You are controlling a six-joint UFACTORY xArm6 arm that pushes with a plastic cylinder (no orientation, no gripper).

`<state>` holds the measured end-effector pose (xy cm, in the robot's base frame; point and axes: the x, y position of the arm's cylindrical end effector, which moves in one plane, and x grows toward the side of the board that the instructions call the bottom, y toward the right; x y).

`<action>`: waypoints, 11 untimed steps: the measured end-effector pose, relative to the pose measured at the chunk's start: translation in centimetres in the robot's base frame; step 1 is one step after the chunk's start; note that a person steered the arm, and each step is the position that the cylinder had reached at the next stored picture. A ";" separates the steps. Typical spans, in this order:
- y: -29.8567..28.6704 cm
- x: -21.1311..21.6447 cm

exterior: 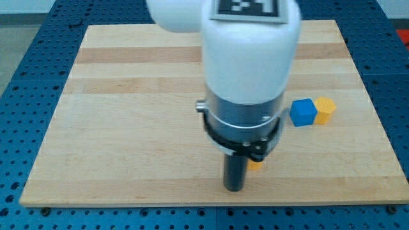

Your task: Move the yellow heart up

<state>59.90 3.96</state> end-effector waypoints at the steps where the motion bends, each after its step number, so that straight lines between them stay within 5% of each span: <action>1: 2.4 -0.2; 5: -1.0 -2.6; 7: 2.2 -2.7; 11: 2.0 -8.8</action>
